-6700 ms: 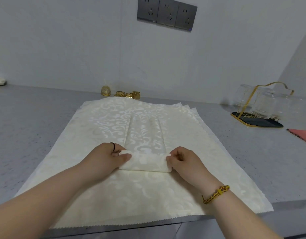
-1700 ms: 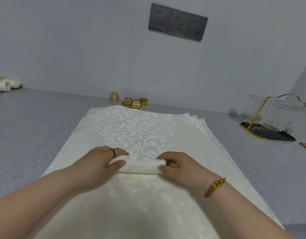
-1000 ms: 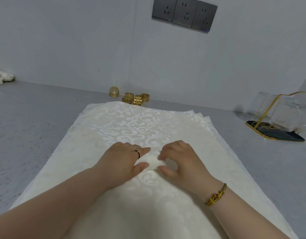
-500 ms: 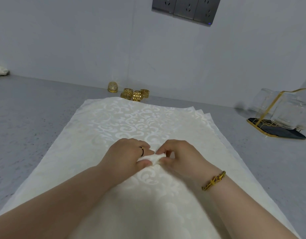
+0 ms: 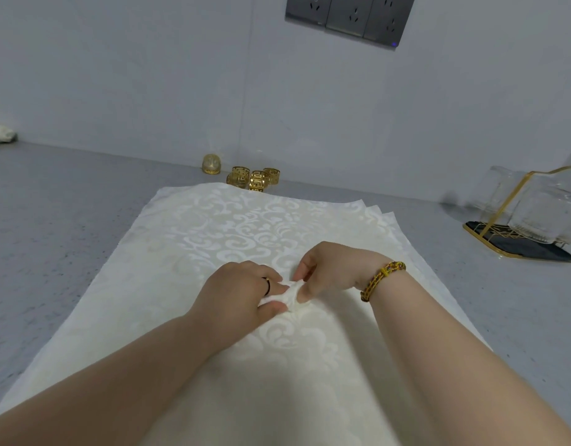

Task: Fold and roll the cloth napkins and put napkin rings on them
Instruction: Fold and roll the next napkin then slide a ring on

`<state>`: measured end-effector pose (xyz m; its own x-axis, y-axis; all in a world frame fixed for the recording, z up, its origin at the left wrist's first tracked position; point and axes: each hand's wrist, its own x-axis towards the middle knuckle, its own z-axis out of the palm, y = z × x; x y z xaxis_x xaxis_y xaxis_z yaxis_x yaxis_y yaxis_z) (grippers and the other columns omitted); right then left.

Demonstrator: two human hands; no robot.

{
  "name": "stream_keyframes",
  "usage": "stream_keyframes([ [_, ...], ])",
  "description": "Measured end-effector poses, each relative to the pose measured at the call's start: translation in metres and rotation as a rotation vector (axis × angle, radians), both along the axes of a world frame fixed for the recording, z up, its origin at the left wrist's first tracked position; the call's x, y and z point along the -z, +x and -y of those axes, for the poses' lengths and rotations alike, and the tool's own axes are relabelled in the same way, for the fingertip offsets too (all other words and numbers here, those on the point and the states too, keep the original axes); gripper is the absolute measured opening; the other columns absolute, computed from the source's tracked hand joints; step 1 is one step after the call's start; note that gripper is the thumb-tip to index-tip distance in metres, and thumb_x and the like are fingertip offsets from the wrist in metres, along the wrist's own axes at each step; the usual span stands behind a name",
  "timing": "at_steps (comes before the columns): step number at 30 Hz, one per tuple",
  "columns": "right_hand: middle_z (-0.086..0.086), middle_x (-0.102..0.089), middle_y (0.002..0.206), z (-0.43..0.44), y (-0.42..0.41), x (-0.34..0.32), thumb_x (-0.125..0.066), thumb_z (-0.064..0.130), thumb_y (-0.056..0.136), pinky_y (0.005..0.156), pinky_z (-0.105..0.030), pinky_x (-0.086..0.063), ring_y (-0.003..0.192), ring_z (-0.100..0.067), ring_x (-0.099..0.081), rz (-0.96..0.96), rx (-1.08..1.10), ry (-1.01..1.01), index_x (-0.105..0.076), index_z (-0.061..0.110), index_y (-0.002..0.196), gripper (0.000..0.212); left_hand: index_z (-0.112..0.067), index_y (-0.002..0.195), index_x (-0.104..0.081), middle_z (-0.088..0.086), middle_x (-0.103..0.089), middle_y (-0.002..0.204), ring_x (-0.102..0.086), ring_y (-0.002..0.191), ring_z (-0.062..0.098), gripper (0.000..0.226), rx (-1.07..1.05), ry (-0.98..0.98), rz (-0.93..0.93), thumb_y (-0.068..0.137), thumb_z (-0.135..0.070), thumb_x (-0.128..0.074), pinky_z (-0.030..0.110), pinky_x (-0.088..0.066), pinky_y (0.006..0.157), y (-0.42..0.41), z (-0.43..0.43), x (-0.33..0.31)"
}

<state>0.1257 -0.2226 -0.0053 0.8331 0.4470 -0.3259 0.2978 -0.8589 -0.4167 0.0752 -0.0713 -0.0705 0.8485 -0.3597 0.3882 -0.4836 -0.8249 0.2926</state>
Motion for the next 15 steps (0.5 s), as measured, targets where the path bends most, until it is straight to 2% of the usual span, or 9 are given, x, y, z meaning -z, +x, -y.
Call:
stream_keyframes([
  [3,0.014,-0.047,0.074,0.007,-0.003,0.008,-0.069,0.016,0.079,0.06,-0.007,-0.035,0.066,0.002,-0.044,0.025,0.013,0.101,-0.063,0.01,0.11,0.032,-0.032,0.118,-0.059,-0.022,-0.054,0.124,-0.048,0.115,0.002,0.053,-0.057,-0.058,-0.043,0.075,-0.059,-0.045,0.005,-0.024,0.082,-0.001,0.002,-0.002],
  [5,0.013,-0.045,0.075,0.011,-0.006,0.013,-0.069,0.016,0.079,0.056,-0.004,-0.035,0.064,0.001,-0.044,0.057,0.013,0.165,-0.063,0.011,0.109,0.031,-0.033,0.121,-0.052,-0.021,-0.054,0.113,-0.05,0.11,0.004,0.049,-0.124,-0.148,-0.152,0.078,-0.054,-0.06,0.012,-0.033,0.085,0.001,0.005,-0.008],
  [7,0.014,-0.045,0.074,0.014,-0.008,0.019,-0.07,0.016,0.078,0.052,0.0,-0.035,0.062,0.002,-0.043,0.079,0.018,0.211,-0.063,0.011,0.105,0.028,-0.032,0.13,-0.043,-0.02,-0.051,0.109,-0.05,0.11,0.006,0.06,-0.145,-0.186,-0.298,0.077,-0.051,-0.063,0.016,-0.037,0.087,0.006,0.009,-0.015],
  [9,0.014,-0.045,0.072,0.017,-0.01,0.024,-0.07,0.012,0.078,0.052,-0.001,-0.035,0.059,0.002,-0.045,0.082,0.02,0.276,-0.064,0.014,0.095,0.018,-0.029,0.126,-0.049,-0.015,-0.054,0.114,-0.05,0.109,0.009,0.057,-0.149,-0.066,-0.366,0.075,-0.05,-0.065,0.018,-0.036,0.084,0.013,0.015,-0.021],
  [10,0.015,-0.045,0.07,0.018,-0.011,0.025,-0.07,0.009,0.078,0.051,-0.002,-0.035,0.056,0.003,-0.046,0.079,0.019,0.323,-0.062,0.018,0.084,0.014,-0.028,0.122,-0.053,-0.012,-0.055,0.115,-0.051,0.108,0.012,0.053,-0.165,-0.008,-0.37,0.075,-0.049,-0.065,0.018,-0.035,0.082,0.015,0.018,-0.022],
  [12,0.014,-0.044,0.067,0.023,-0.013,0.032,-0.069,0.007,0.078,0.05,-0.004,-0.034,0.047,0.008,-0.046,0.071,0.026,0.426,-0.054,0.026,0.071,0.025,-0.027,0.115,-0.056,-0.011,-0.056,0.112,-0.052,0.105,0.013,0.046,-0.198,0.036,-0.354,0.075,-0.046,-0.066,0.02,-0.034,0.079,0.015,0.022,-0.023],
  [15,0.01,-0.042,0.067,0.027,-0.014,0.04,-0.068,0.006,0.079,0.051,-0.005,-0.033,0.045,0.008,-0.043,0.069,0.017,0.498,-0.051,0.03,0.071,0.03,-0.027,0.108,-0.058,-0.013,-0.057,0.103,-0.053,0.101,0.013,0.038,-0.239,-0.014,-0.318,0.074,-0.043,-0.067,0.02,-0.034,0.074,0.013,0.024,-0.02],
])
